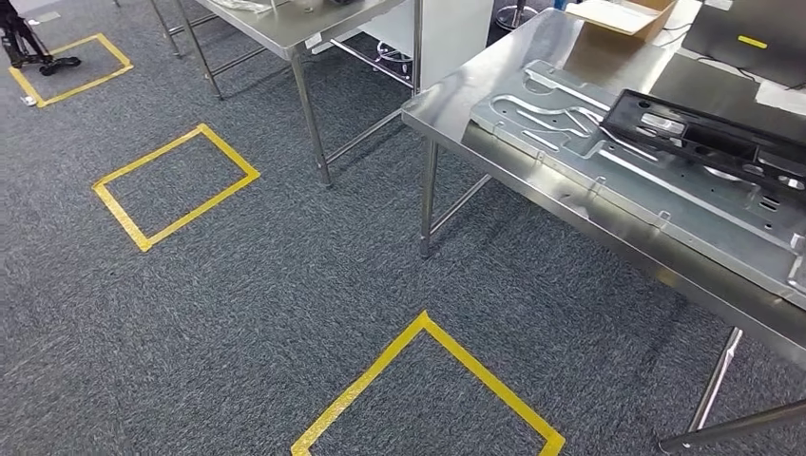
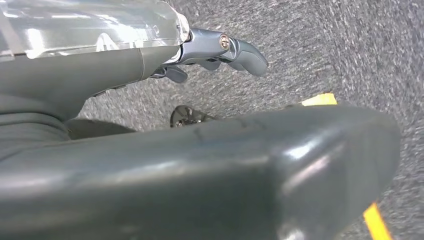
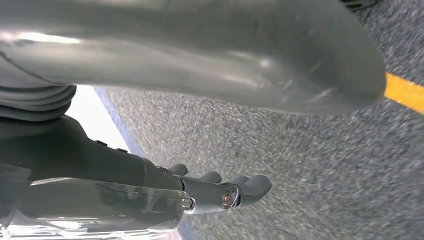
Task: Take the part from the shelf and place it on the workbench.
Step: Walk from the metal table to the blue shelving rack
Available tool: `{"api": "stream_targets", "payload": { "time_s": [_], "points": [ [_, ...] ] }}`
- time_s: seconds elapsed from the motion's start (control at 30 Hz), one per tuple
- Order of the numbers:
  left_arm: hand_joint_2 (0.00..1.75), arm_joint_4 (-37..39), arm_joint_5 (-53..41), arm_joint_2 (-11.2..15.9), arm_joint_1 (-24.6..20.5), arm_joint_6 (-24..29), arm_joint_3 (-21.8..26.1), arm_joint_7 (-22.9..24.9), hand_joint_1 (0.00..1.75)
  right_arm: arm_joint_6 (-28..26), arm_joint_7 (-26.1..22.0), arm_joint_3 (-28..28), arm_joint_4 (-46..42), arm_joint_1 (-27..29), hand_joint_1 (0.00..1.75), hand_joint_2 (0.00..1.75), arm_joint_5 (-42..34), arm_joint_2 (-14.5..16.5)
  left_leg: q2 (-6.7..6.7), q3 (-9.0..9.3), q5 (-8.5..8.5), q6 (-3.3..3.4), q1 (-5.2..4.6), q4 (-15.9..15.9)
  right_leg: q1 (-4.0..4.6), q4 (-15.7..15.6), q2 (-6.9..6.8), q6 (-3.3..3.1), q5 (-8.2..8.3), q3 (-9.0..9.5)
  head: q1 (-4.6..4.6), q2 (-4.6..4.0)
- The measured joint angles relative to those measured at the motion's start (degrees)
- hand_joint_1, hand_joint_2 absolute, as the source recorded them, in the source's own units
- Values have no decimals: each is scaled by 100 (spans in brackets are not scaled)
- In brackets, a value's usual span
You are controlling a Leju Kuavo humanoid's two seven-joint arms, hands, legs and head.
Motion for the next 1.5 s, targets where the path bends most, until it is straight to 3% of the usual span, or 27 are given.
{"api": "stream_targets", "payload": {
  "time_s": [0.07,0.13,0.17,0.23,0.3,0.33,0.37,0.43,0.5,0.53,0.6,0.67,0.73,0.77,0.83,0.87,0.97,1.03,1.1,1.13,1.2,1.23,1.3,1.33,1.37,1.43,1.5],
  "points": [
    [0,0,54,-3,2,43,3,21,0,52,-27,5,2,-37,0,0,70,-42,-68,-16,3,54,-17,-50,9,-15,-85,70,2,17,2,0],
    [0,0,111,-14,5,109,8,69,0,105,-84,15,7,-73,0,0,133,-90,-169,0,61,121,11,-119,-6,73,12,127,-87,1,8,0],
    [0,0,143,-22,-6,146,12,97,0,127,-121,20,11,-79,0,0,158,-114,-217,8,97,157,27,-156,-14,256,145,146,-221,-77,14,0],
    [0,0,214,-39,-30,206,28,145,0,160,-194,24,21,-75,0,0,199,-167,-312,-8,139,203,33,-178,-32,943,426,165,-614,-406,26,0],
    [0,0,292,-48,-40,264,55,187,0,213,-261,36,28,-73,0,0,253,-226,-432,-34,149,211,29,-163,-36,1556,513,185,-817,-716,29,0],
    [0,0,330,-51,-45,292,72,205,0,244,-286,49,32,-75,0,0,287,-255,-500,-40,148,207,31,-149,-42,1586,522,194,-744,-746,29,0],
    [0,0,366,-55,-54,321,91,217,0,275,-305,68,34,-79,0,0,322,-280,-571,-42,144,198,36,-127,-53,1394,534,202,-564,-667,30,1],
    [0,0,437,-65,-88,369,136,229,0,318,-325,121,44,-84,0,0,396,-325,-706,-57,120,157,41,-60,-94,630,699,218,-151,-322,32,1],
    [0,0,504,-70,-136,415,172,230,0,348,-338,173,54,-92,0,0,465,-358,-821,-110,101,89,31,12,-110,160,871,197,6,-124,30,1],
    [0,0,533,-71,-157,435,185,230,0,359,-345,196,58,-100,0,0,497,-371,-870,-140,105,53,27,28,-101,120,903,171,-12,-117,30,1],
    [0,0,587,-69,-180,475,212,232,0,380,-355,252,61,-114,0,0,550,-393,-925,-177,115,-8,39,41,-96,103,780,89,17,-122,30,1],
    [0,0,633,-66,-203,509,251,236,0,401,-358,303,64,-121,0,0,591,-411,-747,-293,-39,-61,43,275,-104,71,656,3,43,-115,13,1],
    [0,1,679,-65,-248,528,293,245,0,414,-354,334,68,-111,0,0,628,-429,-480,-606,-409,-107,53,950,-84,60,517,-44,44,-118,-7,0],
    [0,2,705,-65,-268,534,309,248,0,419,-344,344,71,-105,0,0,646,-437,-416,-794,-583,-126,64,1350,-71,61,440,-52,40,-120,-9,0],
    [0,5,747,-65,-281,547,340,250,0,428,-316,366,75,-103,0,0,675,-452,-370,-964,-655,-139,78,1732,-54,63,298,-59,32,-116,-8,0],
    [0,6,771,-65,-283,559,359,248,0,433,-297,381,77,-109,0,0,691,-457,-351,-881,-531,-132,81,1587,-48,63,235,-57,26,-108,-8,0],
    [0,7,759,-63,-296,557,410,162,0,416,-222,419,81,-122,0,0,627,-461,-96,-268,-43,-52,43,406,-26,67,72,-15,-9,-64,-6,1],
    [0,6,667,-51,-242,373,422,-24,0,358,-177,376,86,-115,0,0,429,-453,15,-112,6,4,-4,53,-6,66,-17,43,-33,-45,0,1],
    [0,1,635,-26,-92,96,422,-190,0,311,-182,312,91,-107,0,0,309,-438,-81,-102,18,60,-18,13,-11,52,-78,113,-51,-13,2,0],
    [0,-4,650,-17,-13,-4,425,-231,0,303,-195,293,93,-100,0,0,295,-431,-128,-81,40,93,-11,-21,-23,76,-20,148,-88,-6,4,0],
    [0,-12,691,-11,74,-85,433,-244,0,309,-222,275,98,-67,0,0,302,-423,-227,-46,94,164,11,-87,-49,417,249,197,-334,-151,10,0],
    [0,-14,715,-11,88,-102,436,-238,0,317,-237,267,100,-44,0,0,311,-421,-283,-54,106,183,9,-96,-55,772,393,206,-528,-326,15,0],
    [0,-15,762,-10,92,-143,443,-204,0,341,-283,254,103,-3,0,0,328,-417,-421,-68,112,198,1,-93,-54,1505,505,215,-811,-717,19,1],
    [0,-15,788,-10,95,-172,450,-179,0,353,-316,251,105,9,0,0,327,-416,-494,-66,111,199,-2,-89,-53,1666,517,217,-800,-823,19,1],
    [0,-15,816,-10,98,-203,459,-148,0,361,-352,246,107,13,0,0,319,-414,-568,-59,108,196,-2,-81,-58,1581,525,217,-658,-811,18,1],
    [0,-15,860,-9,101,-279,477,-91,0,345,-418,234,109,17,0,0,309,-410,-714,-49,92,172,1,-49,-88,874,639,209,-209,-520,18,0],
    [0,-15,872,1,103,-351,487,-38,0,294,-462,226,110,17,0,0,351,-397,-829,-71,66,119,-10,3,-99,271,813,180,33,-261,16,0]
  ]
}}
